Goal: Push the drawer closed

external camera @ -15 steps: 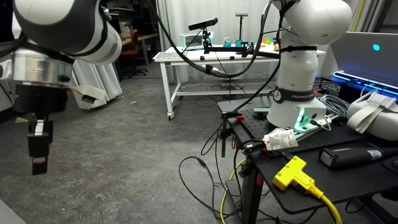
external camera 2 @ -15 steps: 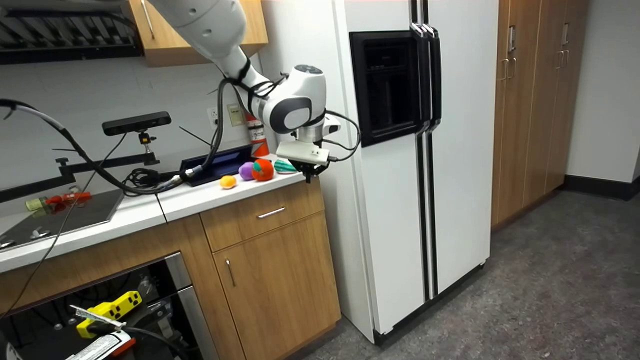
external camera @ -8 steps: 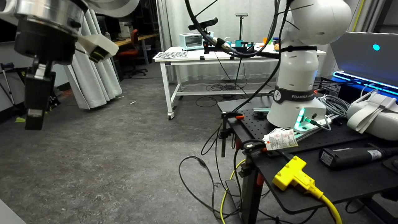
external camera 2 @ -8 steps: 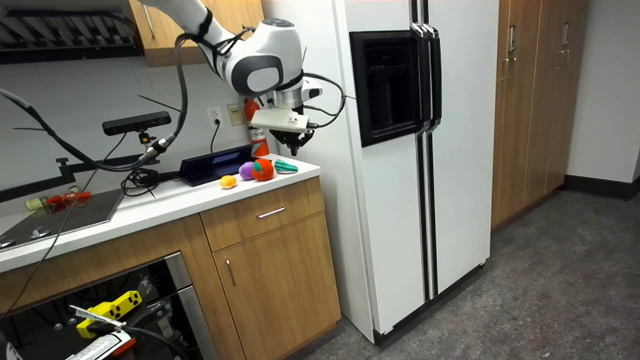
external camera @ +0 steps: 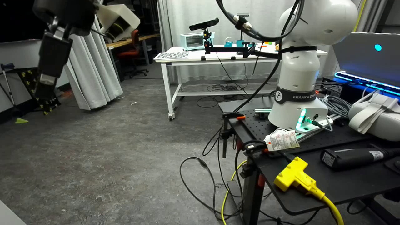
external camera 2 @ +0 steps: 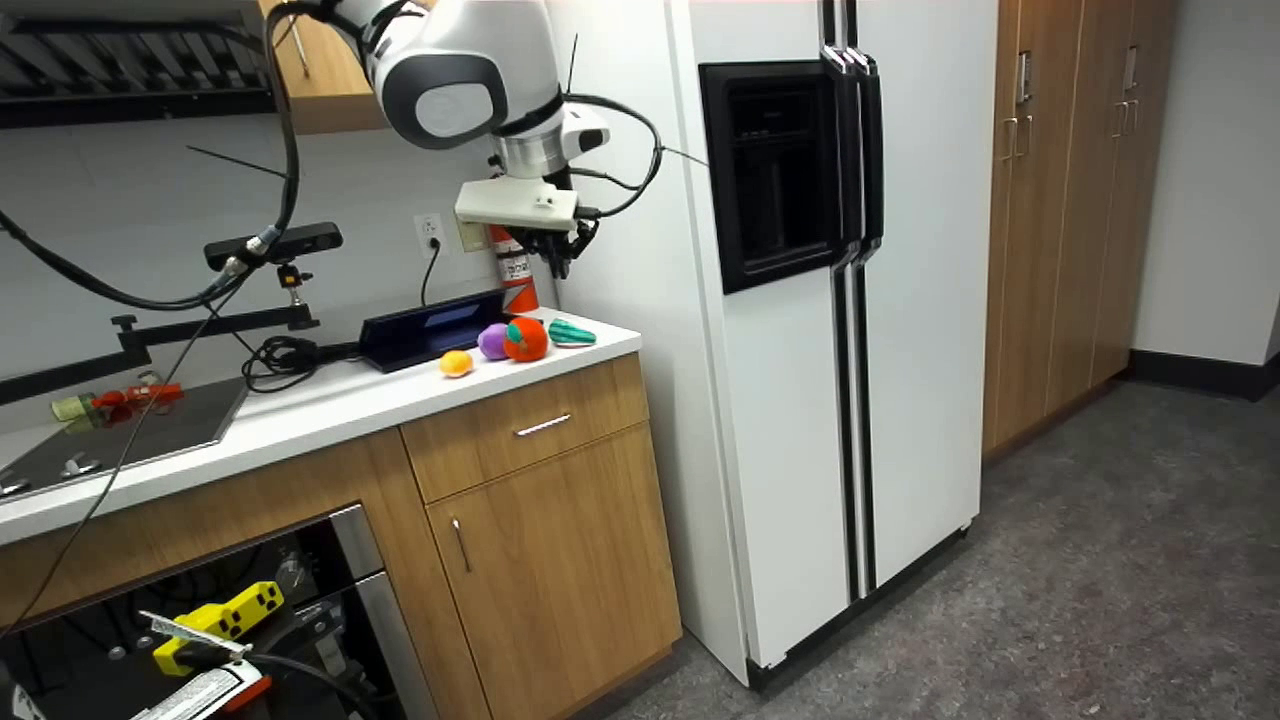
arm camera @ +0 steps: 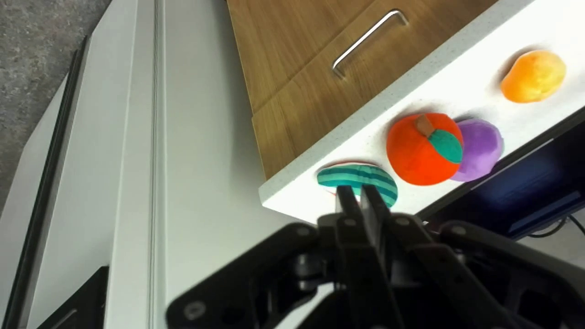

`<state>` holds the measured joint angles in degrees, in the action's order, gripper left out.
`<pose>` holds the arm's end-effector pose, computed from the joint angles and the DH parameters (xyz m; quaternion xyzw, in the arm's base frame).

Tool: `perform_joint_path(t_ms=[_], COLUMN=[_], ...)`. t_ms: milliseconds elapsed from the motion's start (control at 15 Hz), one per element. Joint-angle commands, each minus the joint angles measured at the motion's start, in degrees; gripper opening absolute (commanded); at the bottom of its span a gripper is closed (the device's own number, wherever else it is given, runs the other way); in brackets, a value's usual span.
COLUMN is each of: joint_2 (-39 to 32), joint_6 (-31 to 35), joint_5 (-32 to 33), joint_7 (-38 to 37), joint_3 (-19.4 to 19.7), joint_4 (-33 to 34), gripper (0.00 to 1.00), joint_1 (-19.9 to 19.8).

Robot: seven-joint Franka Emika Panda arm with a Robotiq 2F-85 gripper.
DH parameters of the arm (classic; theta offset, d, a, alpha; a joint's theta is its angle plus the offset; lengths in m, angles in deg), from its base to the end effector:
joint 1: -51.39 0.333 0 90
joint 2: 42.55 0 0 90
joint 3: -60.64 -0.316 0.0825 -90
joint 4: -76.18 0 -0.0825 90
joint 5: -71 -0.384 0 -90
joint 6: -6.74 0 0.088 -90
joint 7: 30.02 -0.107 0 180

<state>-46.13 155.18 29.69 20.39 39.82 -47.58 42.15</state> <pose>0.5661 0.1012 0.4061 -0.9215 -0.2463 -0.2429 0.1765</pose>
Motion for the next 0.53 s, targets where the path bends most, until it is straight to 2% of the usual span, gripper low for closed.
perform_joint_path(t_ms=[0, 467], joint_2=[5.83, 9.57], joint_6=[-2.79, -2.51], joint_5=[-2.86, -2.77], joint_7=[3.39, 5.02], joint_3=[6.3, 12.7], joint_4=[-4.47, -7.93], gripper=[0.41, 0.94], joint_1=[5.56, 11.18])
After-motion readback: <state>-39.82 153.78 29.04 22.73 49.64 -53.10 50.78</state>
